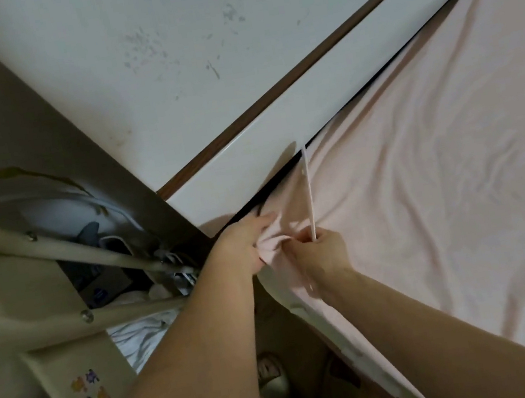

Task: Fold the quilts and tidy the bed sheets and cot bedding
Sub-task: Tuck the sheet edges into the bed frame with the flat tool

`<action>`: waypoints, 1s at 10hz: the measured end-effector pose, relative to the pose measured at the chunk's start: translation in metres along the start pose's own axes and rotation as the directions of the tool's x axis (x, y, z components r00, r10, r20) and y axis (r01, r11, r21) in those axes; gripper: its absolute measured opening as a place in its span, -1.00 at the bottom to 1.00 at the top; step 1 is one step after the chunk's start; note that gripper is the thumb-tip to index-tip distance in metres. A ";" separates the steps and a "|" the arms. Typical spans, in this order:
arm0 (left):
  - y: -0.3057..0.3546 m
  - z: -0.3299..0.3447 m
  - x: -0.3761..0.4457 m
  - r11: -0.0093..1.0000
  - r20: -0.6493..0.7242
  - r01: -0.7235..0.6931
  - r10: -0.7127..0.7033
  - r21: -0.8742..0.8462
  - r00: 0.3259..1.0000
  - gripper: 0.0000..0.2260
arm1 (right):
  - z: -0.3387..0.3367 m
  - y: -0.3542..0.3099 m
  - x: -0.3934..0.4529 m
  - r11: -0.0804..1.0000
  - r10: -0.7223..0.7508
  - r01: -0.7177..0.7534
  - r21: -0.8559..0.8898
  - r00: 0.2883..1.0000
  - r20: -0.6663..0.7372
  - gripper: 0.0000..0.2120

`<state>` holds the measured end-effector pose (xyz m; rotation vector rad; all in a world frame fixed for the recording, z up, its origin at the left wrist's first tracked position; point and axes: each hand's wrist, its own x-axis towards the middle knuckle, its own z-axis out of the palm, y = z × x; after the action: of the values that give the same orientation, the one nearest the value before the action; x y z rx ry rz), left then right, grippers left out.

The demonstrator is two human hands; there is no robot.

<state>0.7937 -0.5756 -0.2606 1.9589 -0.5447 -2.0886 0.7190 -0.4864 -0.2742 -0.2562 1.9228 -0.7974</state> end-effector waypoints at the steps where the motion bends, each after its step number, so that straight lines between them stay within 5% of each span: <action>1: 0.004 -0.011 0.028 0.998 -0.119 0.030 -0.036 -0.048 0.992 -0.59 | 0.013 -0.012 -0.007 0.983 0.046 -0.053 0.173 0.998 0.047 -0.82; 2: 0.007 -0.008 0.042 0.934 -0.141 0.190 -0.241 -0.302 0.960 -0.57 | 0.025 -0.013 -0.005 0.972 0.051 -0.072 0.223 0.994 0.099 -0.75; 3: -0.014 -0.009 0.041 0.626 -0.156 0.034 0.140 0.779 0.978 -0.58 | 0.025 -0.014 0.000 0.978 0.043 -0.069 0.196 0.990 0.135 -0.79; 4: -0.016 -0.015 0.048 0.438 -0.262 0.185 0.123 0.880 0.957 -0.62 | 0.011 -0.012 0.010 0.987 0.013 -0.048 0.153 0.975 0.223 -0.87; 5: -0.020 -0.012 0.048 0.011 -0.005 0.002 0.257 1.000 0.966 -0.61 | -0.003 -0.007 0.012 0.983 -0.055 0.029 0.179 0.989 0.137 -0.83; 6: -0.009 -0.005 0.026 0.770 -0.244 0.000 0.203 0.638 0.948 -0.63 | -0.017 -0.011 0.013 0.986 -0.090 0.103 0.133 0.991 -0.098 -0.81; 7: -0.007 0.007 -0.005 0.946 -0.311 -0.094 0.194 0.310 0.930 -0.59 | -0.037 -0.027 0.007 0.984 -0.109 0.128 0.127 0.983 -0.145 -0.94; 8: -0.017 0.026 -0.036 0.664 -0.328 -0.078 0.464 0.743 0.823 -0.51 | -0.060 -0.044 0.004 0.983 -0.146 0.164 0.078 0.970 -0.196 -0.85; 9: -0.004 0.062 -0.048 0.356 -0.036 -0.221 0.592 0.908 0.805 -0.61 | -0.092 -0.061 0.011 0.981 -0.178 0.193 0.035 0.951 -0.254 -0.81; 10: 0.030 0.112 -0.025 0.042 0.217 -0.341 0.695 0.939 0.685 -0.68 | -0.128 -0.073 0.036 0.974 -0.211 0.228 0.020 0.928 -0.309 -0.81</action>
<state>0.6817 -0.5793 -0.2209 1.8396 -2.4756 -0.8010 0.5802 -0.5059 -0.2177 -0.3345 2.1826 -1.0902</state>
